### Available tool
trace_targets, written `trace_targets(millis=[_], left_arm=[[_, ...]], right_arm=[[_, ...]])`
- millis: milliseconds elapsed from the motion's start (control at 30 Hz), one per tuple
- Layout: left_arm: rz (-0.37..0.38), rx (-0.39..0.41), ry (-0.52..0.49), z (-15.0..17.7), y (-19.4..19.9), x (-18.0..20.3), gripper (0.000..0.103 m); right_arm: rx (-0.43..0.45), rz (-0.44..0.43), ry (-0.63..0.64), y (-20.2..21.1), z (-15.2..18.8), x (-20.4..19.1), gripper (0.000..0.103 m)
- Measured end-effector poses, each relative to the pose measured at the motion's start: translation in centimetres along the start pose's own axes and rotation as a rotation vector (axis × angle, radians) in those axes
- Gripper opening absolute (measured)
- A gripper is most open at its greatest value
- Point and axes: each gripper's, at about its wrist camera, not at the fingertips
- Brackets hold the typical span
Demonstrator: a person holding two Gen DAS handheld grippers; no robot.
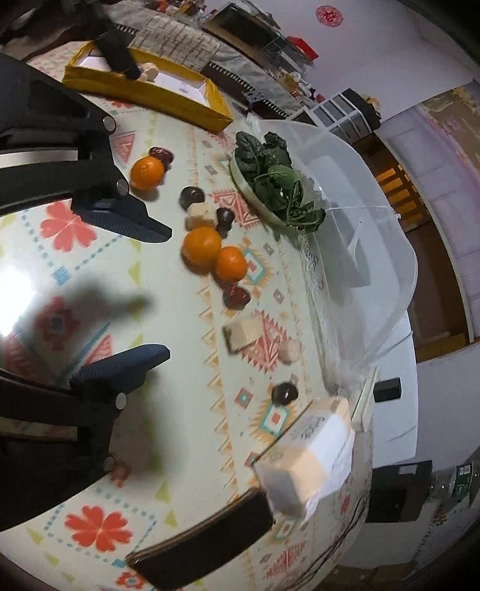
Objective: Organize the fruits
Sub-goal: 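Grasp an orange with the left gripper while the right gripper grasps another orange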
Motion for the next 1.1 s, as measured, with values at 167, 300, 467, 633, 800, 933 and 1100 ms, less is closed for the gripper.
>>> trace_targets(millis=[167,300,467,633,800,933,1100], left_arm=[[-0.005,-0.015,-0.059,0.3,-1.6,0.6,0.048],[-0.001,-0.015,-0.098,0.1,-3.2,1.1,0.048],[-0.035,-0.024,-0.213,-0.7,-6.0,2.9,0.048],[-0.069,-0.049,-0.326,-1.1,-8.7,4.6,0.047],[-0.014,-0.066,-0.336,-0.5,-7.6,4.7,0.011],[0.018,-0.111,-0.375,1.5,-6.4,5.1,0.01],[0.045,-0.104,-0.375,2.5,-5.1,5.1,0.015]], right_arm=[[-0.022,-0.005,-0.005,-3.5,-1.3,-1.5,0.062],[-0.04,-0.005,-0.019,-5.8,-2.0,-2.2,0.062],[-0.084,-0.04,-0.027,-7.5,-2.0,-2.4,0.043],[-0.086,-0.063,-0.058,-6.4,-1.4,-1.3,0.038],[-0.094,-0.087,-0.077,-4.4,-0.4,0.5,0.038],[-0.099,-0.102,-0.068,-2.7,0.7,1.2,0.038],[-0.069,-0.11,-0.071,-1.2,1.6,1.8,0.038]])
Point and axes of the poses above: each gripper's, at about its wrist camera, not at the fingertips, and y roughly against the way its jaws point, x to its right, z to its underside, and after that the axes turned 5 degrees about -y, right-handed
